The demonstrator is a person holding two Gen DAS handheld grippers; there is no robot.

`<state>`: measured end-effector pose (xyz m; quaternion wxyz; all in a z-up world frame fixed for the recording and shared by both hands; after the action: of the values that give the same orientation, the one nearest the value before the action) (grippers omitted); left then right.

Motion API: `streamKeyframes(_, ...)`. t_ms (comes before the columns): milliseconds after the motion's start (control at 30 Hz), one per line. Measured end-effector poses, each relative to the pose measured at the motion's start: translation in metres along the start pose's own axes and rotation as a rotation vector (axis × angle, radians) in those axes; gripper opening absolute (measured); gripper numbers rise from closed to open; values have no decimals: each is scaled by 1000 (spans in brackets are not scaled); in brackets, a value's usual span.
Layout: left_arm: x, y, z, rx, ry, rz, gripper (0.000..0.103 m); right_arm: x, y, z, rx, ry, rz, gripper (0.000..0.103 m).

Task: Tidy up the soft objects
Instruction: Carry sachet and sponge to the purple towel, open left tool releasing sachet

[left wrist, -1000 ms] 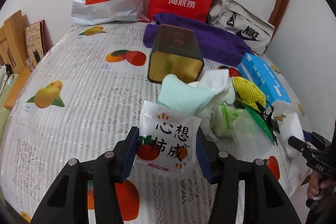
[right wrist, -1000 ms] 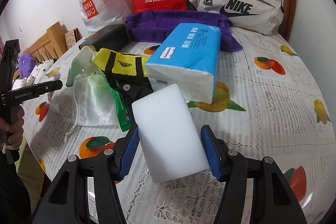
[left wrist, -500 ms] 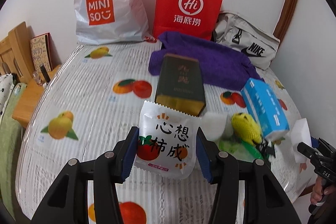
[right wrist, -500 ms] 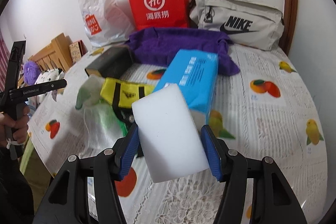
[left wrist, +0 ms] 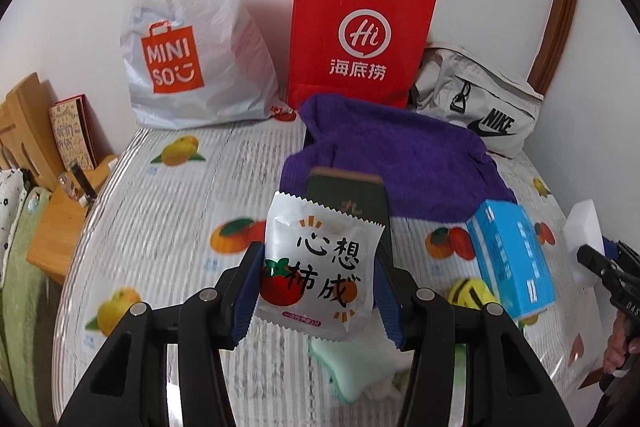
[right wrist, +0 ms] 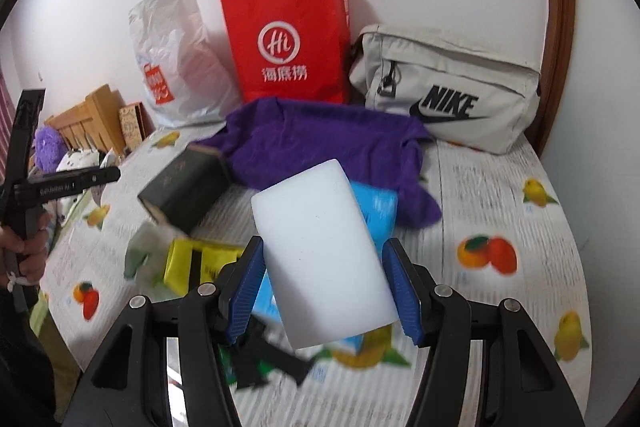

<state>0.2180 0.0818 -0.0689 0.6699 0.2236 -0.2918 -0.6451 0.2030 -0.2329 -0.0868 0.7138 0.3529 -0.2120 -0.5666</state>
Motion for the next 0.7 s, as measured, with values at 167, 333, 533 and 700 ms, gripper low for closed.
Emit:
streamKeyframes(167, 7, 25, -16, -4, -23, -14, 50, 8, 31, -17, 6, -18, -13, 59)
streamKeyframes(333, 15, 47, -33, -9, -19, -37, 50, 18, 56, -34, 15, -32, -19, 59)
streamKeyframes(533, 22, 72, -60, -22, -21, -53, 50, 33, 79, -63, 7, -38, -31, 59)
streamKeyframes(700, 27, 88, -88, -41, -42, -47, 50, 42, 89, -96, -22, -48, -32, 59)
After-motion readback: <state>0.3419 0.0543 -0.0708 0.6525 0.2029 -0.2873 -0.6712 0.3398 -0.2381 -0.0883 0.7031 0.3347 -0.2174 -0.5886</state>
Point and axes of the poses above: each gripper's, at about its wrist camera, not at the fingertips, and z roughly against the way its jaws point, x to its right, y to its top, the point moved 1 cm from there along -z, roughly the way its jaws point, and after that the axes turned 1 degree about -z, right-handed, at the moved point
